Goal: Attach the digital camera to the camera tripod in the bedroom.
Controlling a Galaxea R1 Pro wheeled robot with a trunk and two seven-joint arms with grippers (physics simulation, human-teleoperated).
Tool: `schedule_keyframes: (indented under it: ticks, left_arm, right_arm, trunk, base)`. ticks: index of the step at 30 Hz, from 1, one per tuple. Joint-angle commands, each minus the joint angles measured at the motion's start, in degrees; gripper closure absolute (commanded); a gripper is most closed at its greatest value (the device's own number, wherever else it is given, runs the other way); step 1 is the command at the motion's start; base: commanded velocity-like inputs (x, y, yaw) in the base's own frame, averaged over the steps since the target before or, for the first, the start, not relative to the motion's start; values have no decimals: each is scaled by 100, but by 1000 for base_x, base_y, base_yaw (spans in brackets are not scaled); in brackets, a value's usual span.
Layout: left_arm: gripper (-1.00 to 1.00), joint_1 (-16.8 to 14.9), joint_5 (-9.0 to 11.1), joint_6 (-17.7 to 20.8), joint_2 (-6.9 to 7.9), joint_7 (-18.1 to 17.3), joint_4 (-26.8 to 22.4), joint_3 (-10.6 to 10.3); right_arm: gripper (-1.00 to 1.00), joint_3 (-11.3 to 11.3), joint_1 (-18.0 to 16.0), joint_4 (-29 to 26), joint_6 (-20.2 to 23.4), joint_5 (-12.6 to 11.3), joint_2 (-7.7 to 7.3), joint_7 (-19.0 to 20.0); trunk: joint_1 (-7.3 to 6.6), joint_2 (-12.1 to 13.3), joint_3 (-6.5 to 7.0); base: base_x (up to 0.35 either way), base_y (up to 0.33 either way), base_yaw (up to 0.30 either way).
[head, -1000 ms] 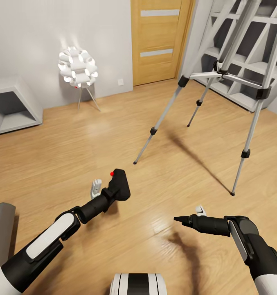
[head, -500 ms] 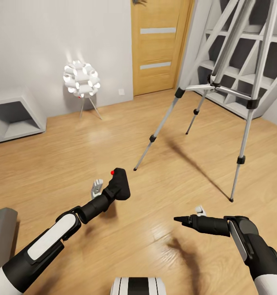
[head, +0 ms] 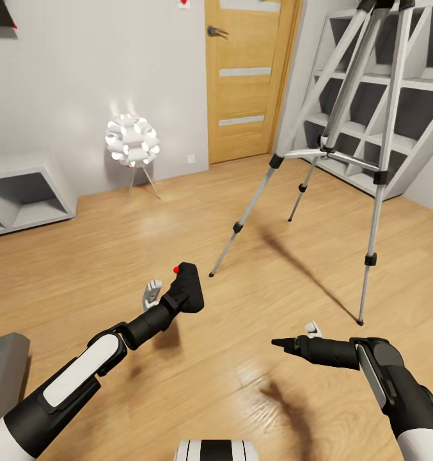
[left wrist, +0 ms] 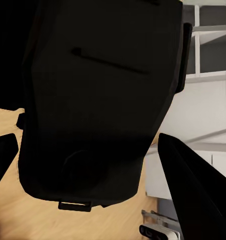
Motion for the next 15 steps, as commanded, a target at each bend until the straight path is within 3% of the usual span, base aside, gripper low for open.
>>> schedule_keyframes:
  ticks: [1,15]
  left_arm:
    - [100,-5,43,0,4,30,-8,-10]
    - [100,-5,43,0,4,34,-8,-18]
  right_arm:
    - [-100,-2,-2,0,38,-25,-1,-4]
    - [-100,-5,-2,0,38,-21,-1,-12]
  trunk:
    - [-3,0,18]
    - [-39,19,329]
  base:
    - [0,0,0]
    - [0,0,0]
